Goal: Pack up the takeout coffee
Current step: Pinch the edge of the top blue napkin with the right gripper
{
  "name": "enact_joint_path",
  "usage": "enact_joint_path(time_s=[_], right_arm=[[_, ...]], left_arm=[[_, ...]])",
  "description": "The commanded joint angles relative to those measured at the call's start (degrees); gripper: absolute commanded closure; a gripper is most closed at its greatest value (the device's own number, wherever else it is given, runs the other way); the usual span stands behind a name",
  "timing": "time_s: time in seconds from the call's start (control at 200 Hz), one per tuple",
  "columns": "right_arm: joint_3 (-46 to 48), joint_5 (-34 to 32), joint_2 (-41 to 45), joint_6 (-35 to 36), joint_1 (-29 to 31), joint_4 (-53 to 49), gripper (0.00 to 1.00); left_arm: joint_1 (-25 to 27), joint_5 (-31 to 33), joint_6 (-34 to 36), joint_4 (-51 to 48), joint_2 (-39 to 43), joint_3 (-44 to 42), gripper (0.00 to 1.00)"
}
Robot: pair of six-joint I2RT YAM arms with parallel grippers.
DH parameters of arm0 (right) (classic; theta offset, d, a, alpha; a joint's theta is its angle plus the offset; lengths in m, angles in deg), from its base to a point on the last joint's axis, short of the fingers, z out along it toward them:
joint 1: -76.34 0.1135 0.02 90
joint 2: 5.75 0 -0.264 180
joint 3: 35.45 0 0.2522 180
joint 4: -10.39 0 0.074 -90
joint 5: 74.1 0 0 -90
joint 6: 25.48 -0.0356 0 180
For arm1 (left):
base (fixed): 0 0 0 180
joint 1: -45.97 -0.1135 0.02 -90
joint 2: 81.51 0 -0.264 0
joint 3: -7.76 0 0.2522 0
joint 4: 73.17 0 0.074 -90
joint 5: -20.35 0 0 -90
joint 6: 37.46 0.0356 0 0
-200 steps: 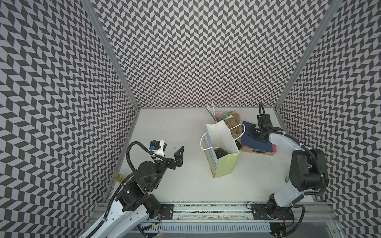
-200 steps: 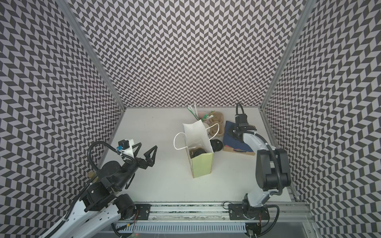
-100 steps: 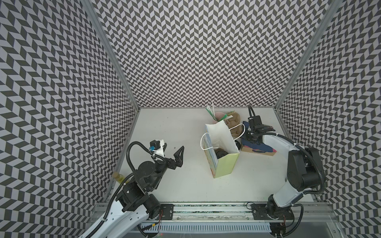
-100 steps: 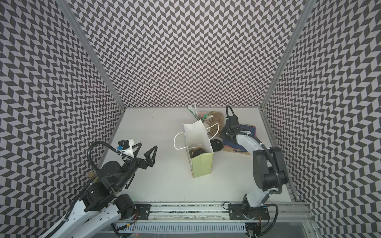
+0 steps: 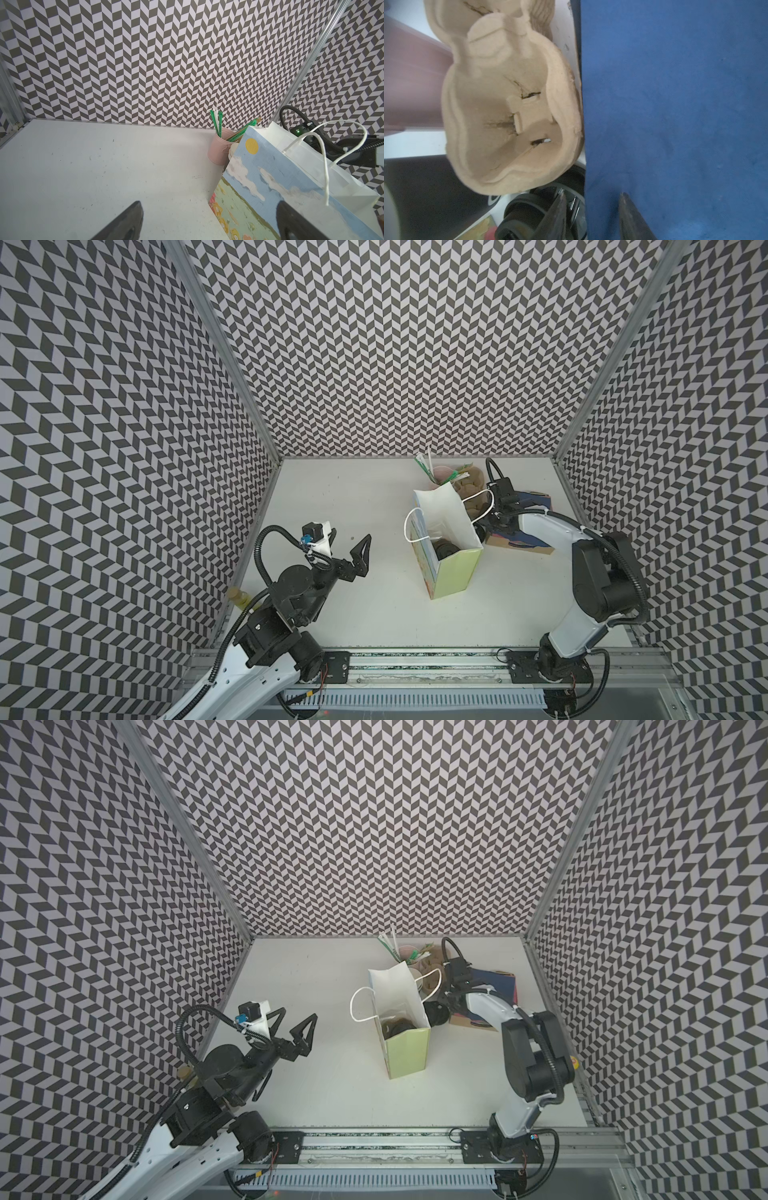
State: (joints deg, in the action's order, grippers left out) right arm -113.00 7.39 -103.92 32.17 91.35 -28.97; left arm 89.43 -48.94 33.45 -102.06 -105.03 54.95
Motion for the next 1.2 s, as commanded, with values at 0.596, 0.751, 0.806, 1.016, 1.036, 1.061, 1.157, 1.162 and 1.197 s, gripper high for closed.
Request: enact_joint_path(time_s=[0.596, 0.751, 0.806, 1.016, 1.036, 1.061, 1.157, 1.162, 1.197], right_arm=[[0.73, -4.48, 0.17, -1.22, 0.82, -0.67, 0.81], [0.77, -4.84, 1.04, -1.56, 0.82, -1.00, 0.82], [0.77, -5.10, 1.43, -1.73, 0.82, -1.19, 0.83], [0.53, -5.80, 2.45, -2.22, 0.82, -1.81, 0.83], [0.52, -5.89, 2.53, -2.22, 0.82, -1.87, 0.83], [0.52, -5.90, 2.62, -2.35, 0.82, -1.99, 0.83], [0.53, -5.90, 2.87, -2.41, 0.80, -1.99, 0.82], [0.52, -5.90, 2.89, -2.43, 0.81, -1.99, 0.82], [0.51, -5.91, 2.98, -2.45, 0.82, -1.98, 0.82]], left_arm=[[-0.22, -0.06, 0.32, 1.34, 0.70, -0.60, 0.00], [-0.23, 0.03, 0.42, 1.34, 0.68, -0.65, 0.00], [-0.24, 0.03, 0.45, 1.34, 0.63, -0.64, 0.00], [-0.26, 0.03, 0.46, 1.34, 0.55, -0.62, 0.00], [-0.24, 0.03, 0.45, 1.34, 0.58, -0.65, 0.00], [-0.22, 0.03, 0.46, 1.34, 0.52, -0.63, 0.00], [-0.31, 0.12, 0.45, 1.34, 0.56, -0.65, 0.00], [-0.31, 0.12, 0.46, 1.34, 0.53, -0.65, 0.00], [-0.30, 0.12, 0.46, 1.34, 0.55, -0.65, 0.00]])
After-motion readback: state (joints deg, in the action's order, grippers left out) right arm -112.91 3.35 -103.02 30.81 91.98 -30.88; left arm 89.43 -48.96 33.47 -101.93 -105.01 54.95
